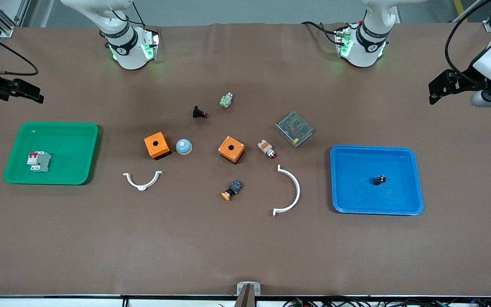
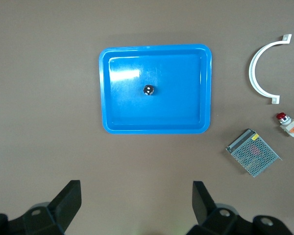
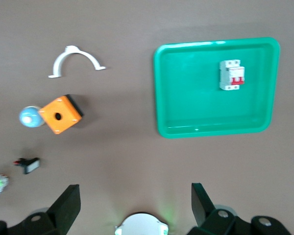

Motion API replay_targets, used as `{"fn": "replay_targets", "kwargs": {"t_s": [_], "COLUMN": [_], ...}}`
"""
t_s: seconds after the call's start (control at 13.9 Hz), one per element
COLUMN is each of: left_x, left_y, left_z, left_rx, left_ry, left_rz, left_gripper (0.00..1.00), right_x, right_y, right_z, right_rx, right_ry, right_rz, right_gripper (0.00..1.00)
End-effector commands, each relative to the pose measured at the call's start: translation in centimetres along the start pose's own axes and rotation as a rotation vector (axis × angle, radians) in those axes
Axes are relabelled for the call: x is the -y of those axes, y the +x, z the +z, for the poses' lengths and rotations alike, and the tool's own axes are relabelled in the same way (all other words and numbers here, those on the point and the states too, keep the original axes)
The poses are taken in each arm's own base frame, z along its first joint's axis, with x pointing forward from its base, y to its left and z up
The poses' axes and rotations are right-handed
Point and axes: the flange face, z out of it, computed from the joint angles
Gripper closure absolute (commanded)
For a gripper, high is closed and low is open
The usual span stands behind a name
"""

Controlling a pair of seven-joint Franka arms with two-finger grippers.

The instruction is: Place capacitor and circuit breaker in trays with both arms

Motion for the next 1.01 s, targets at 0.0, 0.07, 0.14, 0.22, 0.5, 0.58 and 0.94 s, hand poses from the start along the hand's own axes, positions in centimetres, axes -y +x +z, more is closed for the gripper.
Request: {"fn": "replay_targets", "kwargs": {"t_s": [0.0,0.07,0.14,0.22,0.5,0.58,0.94], "left_x": [0.4,0.4,0.4,0.4,0.4,0.4,0.4], "left_y": [-0.3,-0.3,-0.3,-0.3,-0.4,-0.4,-0.4], "left_z": [-0.7,-0.7,-0.7,-0.7,-0.7,-0.7,-0.7], "left_rx": [-0.02,-0.02,-0.019,-0.019,-0.013,-0.013,-0.011], "left_ry": [-0.013,-0.015,-0.013,-0.013,-0.013,-0.013,-0.013], "left_rz": [0.0,0.0,0.0,0.0,0.002,0.002,0.003], "left_gripper": [0.0,0.0,0.0,0.0,0.0,0.0,0.0], "right_x": [1.4,1.5,1.5,1.4,1.1,1.1,1.4], "right_y": [-0.4,-0.4,-0.3,-0.4,0.4,0.7,3.1], "right_z": [-2.2,-3.3,-4.0,-4.4,-4.7,-4.9,-5.7], "right_rx": [-0.051,-0.074,-0.091,-0.099,-0.141,-0.164,-0.188], "right_ry": [0.023,0.023,0.018,0.017,0.014,0.011,0.024], "right_rz": [-0.017,-0.022,-0.024,-0.026,-0.021,-0.022,-0.013], "right_gripper": [0.0,0.0,0.0,0.0,0.0,0.0,0.0]}}
